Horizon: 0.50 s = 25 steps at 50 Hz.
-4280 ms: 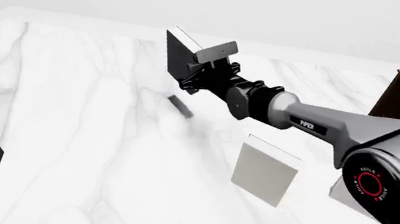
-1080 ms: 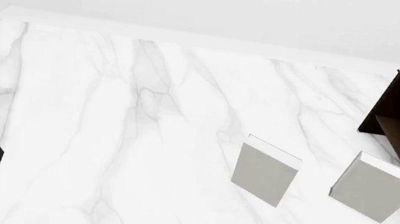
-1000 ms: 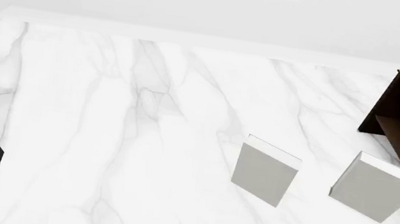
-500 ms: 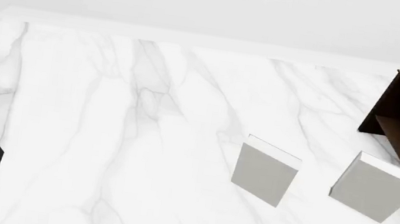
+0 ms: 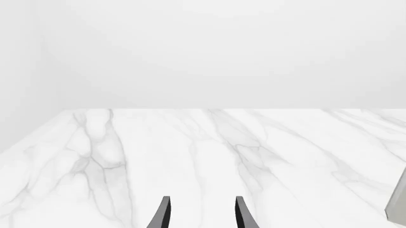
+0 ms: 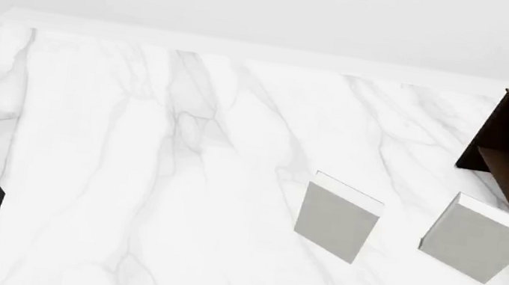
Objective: Pick up the book on the left and place it on top of the shelf.
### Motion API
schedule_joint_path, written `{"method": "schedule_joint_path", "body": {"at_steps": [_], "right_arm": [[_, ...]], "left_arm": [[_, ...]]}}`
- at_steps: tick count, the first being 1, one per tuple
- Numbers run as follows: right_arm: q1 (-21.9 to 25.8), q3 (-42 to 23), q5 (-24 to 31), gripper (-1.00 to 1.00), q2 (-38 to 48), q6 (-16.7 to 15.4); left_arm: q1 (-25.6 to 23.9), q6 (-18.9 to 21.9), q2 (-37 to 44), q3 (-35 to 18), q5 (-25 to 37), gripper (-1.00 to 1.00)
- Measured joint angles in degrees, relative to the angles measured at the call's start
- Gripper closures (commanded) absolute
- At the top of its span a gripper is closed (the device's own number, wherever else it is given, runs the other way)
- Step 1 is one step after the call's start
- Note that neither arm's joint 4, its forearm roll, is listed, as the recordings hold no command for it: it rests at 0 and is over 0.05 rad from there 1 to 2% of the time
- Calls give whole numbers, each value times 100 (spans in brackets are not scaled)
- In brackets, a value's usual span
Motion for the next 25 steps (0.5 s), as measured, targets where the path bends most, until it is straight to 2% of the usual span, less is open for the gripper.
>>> {"method": "schedule_joint_path", "body": {"at_steps": [25], "right_arm": [[-395,-149,-94,100,213,-122]], "left_arm": [[0,0,0,0,0,-100]]}}
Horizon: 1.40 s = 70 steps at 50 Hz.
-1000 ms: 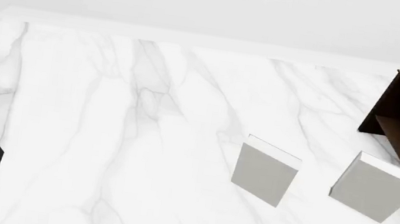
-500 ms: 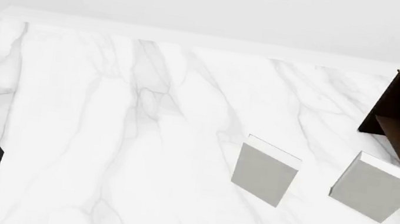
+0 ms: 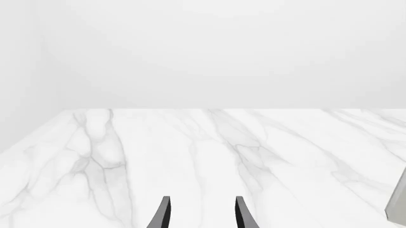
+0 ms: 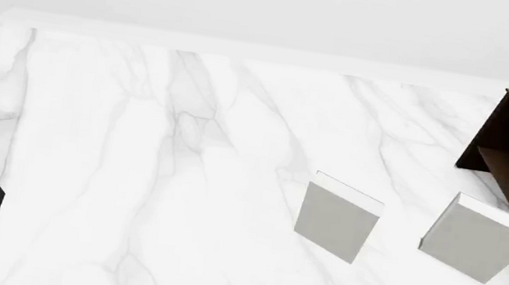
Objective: Pick up the book on the left and place it on top of the shelf.
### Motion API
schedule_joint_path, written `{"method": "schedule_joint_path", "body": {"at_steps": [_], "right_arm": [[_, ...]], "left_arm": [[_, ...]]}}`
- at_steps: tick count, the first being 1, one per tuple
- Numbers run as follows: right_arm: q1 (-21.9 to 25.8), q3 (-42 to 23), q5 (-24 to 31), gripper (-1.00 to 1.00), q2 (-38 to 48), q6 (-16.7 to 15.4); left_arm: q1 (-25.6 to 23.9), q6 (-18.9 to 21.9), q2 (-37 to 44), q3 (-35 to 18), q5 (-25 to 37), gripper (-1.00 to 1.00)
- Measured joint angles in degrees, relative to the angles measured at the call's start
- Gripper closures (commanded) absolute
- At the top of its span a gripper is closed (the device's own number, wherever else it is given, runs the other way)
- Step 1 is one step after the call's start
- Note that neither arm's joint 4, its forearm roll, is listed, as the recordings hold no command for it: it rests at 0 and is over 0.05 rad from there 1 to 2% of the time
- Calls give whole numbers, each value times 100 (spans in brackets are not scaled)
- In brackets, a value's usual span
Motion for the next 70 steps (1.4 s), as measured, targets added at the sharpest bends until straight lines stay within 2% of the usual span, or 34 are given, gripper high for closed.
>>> {"method": "schedule_joint_path", "body": {"at_steps": [49,70], "right_arm": [[-696,-105,-387,100,626,-404],[-807,-294,-659,100,1127,-511]], "left_arm": [[0,0,0,0,0,-100],[0,0,0,0,0,-100]]}}
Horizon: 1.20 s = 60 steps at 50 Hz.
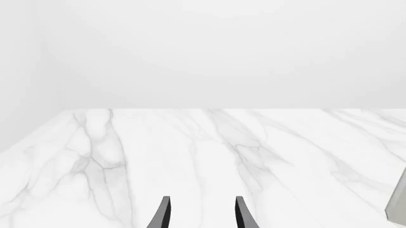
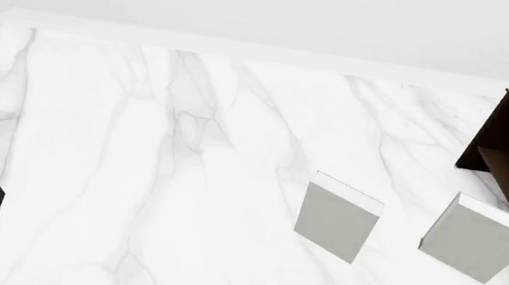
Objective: Pick up the book on the left and place it on top of the shelf.
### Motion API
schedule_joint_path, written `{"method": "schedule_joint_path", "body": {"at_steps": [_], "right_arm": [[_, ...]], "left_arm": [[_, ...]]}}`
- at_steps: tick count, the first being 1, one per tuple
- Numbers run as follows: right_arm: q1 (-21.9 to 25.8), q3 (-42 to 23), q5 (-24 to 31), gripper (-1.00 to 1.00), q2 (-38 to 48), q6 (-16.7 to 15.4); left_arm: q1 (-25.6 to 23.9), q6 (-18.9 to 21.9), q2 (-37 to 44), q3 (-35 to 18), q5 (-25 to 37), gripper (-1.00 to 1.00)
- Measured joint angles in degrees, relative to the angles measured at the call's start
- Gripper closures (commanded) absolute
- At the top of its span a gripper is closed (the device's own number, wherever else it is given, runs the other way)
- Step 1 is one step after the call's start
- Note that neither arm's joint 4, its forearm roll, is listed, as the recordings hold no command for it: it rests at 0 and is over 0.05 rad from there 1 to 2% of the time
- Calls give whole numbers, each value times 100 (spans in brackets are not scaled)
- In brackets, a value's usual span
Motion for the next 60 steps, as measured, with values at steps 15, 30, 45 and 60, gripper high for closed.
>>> {"method": "schedule_joint_path", "body": {"at_steps": [15,30,45,60], "right_arm": [[-24,-93,-210,100,391,-79],[-87,-156,-346,100,636,-166],[-148,-153,-467,100,825,-209],[-146,-144,-657,100,1151,-239]], "left_arm": [[0,0,0,0,0,-100],[0,0,0,0,0,-100],[0,0,0,0,0,-100],[0,0,0,0,0,-100]]}}
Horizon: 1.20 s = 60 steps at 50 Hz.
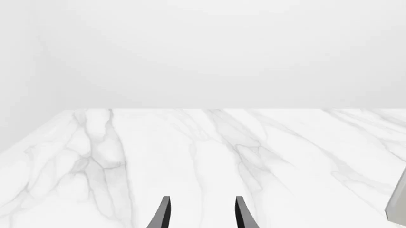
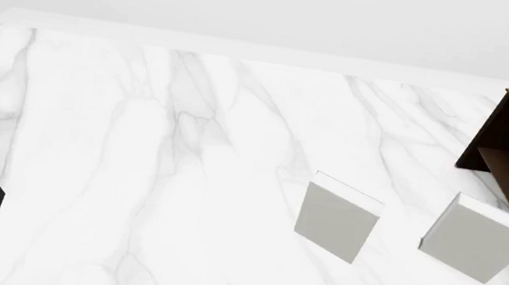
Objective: Pick up the book on the left and place it on top of the shelf.
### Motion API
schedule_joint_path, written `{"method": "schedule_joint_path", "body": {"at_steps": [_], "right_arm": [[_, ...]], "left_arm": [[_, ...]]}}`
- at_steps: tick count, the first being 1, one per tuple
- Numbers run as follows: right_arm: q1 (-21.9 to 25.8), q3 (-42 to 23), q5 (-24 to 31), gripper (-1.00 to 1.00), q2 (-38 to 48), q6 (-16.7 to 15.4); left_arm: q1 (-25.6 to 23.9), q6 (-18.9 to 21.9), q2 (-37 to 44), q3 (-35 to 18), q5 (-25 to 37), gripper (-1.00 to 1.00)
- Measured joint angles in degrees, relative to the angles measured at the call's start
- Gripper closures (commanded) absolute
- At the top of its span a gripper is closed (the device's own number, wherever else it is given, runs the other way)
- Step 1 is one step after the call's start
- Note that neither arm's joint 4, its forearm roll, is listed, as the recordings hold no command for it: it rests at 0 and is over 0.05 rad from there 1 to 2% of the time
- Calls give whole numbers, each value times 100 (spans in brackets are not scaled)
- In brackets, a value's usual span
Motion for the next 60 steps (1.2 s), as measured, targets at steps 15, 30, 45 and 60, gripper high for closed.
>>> {"method": "schedule_joint_path", "body": {"at_steps": [15,30,45,60], "right_arm": [[-19,-159,-93,100,305,-38],[-31,-262,-136,100,508,-61],[-28,-258,-104,100,536,9],[-13,-130,-127,100,546,66]], "left_arm": [[0,0,0,0,0,-100],[0,0,0,0,0,-100],[0,0,0,0,0,-100],[0,0,0,0,0,-100]]}}
